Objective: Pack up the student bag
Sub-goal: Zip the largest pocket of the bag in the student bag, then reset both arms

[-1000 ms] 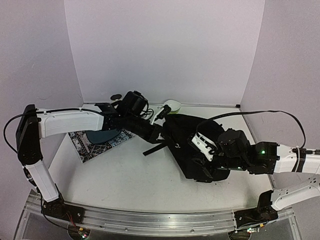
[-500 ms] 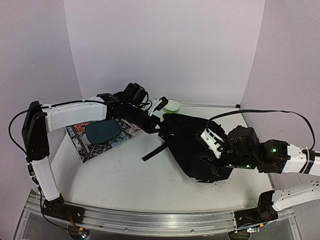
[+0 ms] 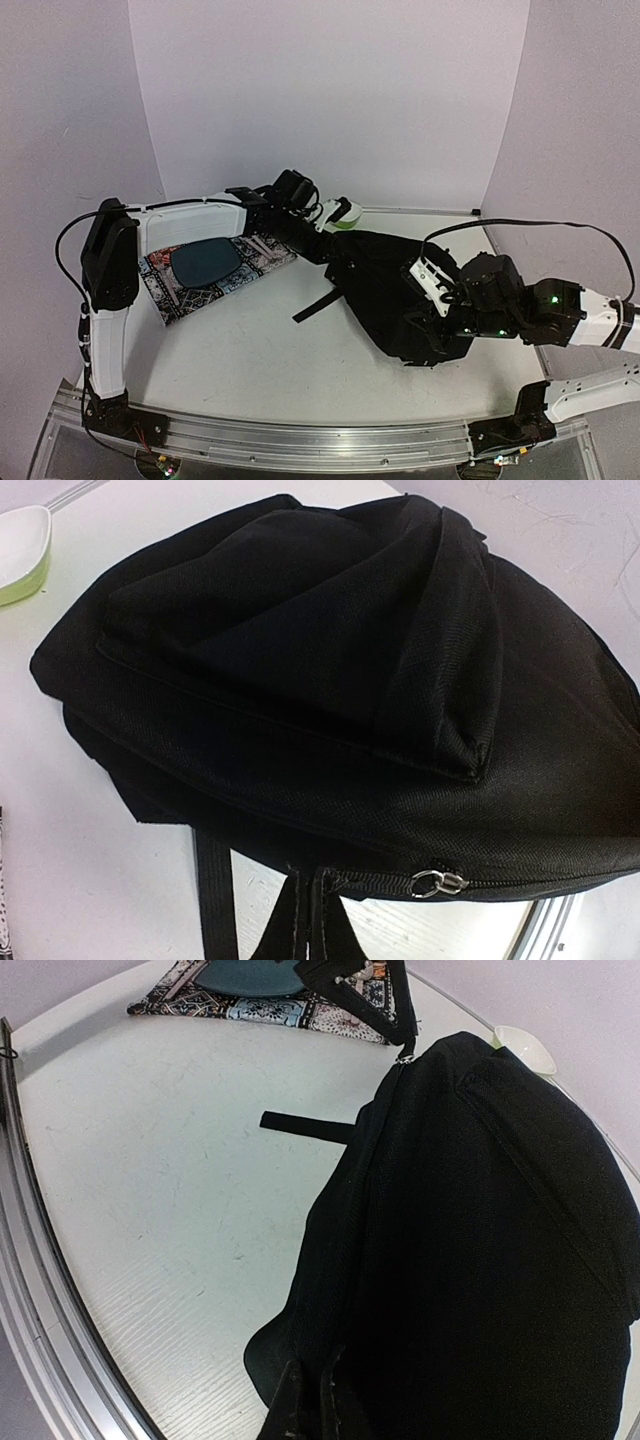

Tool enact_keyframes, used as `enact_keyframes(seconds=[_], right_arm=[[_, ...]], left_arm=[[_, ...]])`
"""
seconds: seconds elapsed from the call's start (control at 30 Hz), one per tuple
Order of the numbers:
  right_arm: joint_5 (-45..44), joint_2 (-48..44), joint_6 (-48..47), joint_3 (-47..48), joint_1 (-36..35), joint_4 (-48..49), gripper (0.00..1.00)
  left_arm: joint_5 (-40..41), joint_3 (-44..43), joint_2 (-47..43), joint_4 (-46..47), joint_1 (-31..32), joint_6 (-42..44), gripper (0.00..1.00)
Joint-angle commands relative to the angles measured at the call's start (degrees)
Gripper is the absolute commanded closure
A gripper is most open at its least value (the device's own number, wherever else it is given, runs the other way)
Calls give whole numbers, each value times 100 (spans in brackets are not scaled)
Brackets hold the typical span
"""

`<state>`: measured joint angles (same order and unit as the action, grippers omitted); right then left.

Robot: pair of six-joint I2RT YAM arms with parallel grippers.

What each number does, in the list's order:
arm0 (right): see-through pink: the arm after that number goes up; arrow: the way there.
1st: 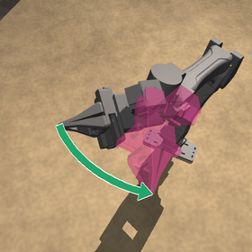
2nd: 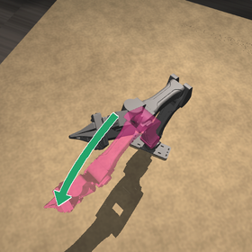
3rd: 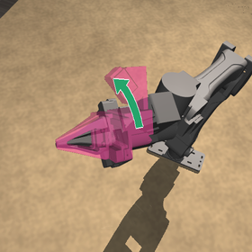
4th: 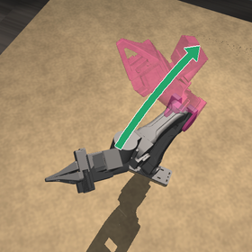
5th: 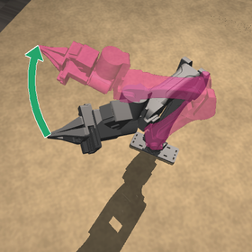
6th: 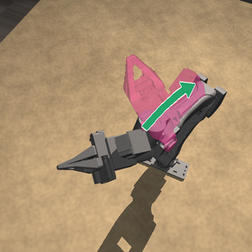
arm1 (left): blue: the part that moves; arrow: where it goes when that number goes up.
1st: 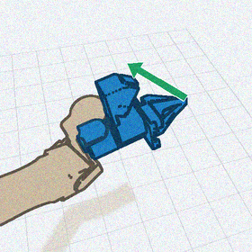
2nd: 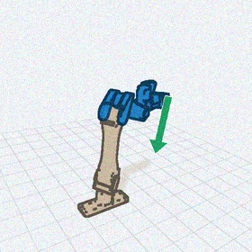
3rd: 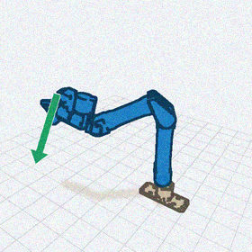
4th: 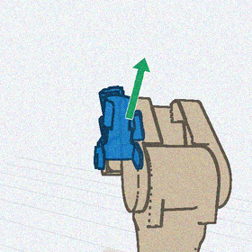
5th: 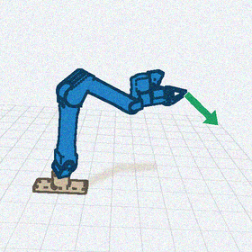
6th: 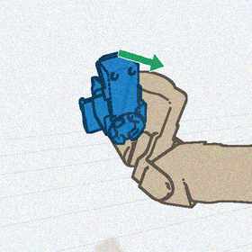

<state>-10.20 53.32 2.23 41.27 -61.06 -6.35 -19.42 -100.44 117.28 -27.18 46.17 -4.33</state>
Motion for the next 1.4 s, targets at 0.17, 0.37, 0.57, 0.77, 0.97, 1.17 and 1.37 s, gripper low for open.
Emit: enact_keyframes(seconds=[0.17,0.37,0.57,0.77,0.97,1.17,1.37], right_arm=[[-429,696,749,522,-133,200,100],[-602,1491,1074,844,-130,760,100],[-543,2275,1318,1292,-101,790,83],[-383,2749,1418,1706,78,797,47],[-474,2770,1724,1857,722,748,27],[-1075,2139,1925,1845,1746,298,13],[-1956,896,1976,1700,2620,-357,2]], left_arm=[[642,-261,-308,143,-409,-421,97],[1056,609,-710,144,-302,-596,74],[2121,1483,-1826,202,-354,-1059,58],[2483,2322,-2921,208,-808,-1456,43],[3059,3195,-4242,194,-1274,-1663,10],[3413,3887,-5500,1,-2087,-1901,0],[3886,4120,-6152,-404,-2358,-1971,0]])
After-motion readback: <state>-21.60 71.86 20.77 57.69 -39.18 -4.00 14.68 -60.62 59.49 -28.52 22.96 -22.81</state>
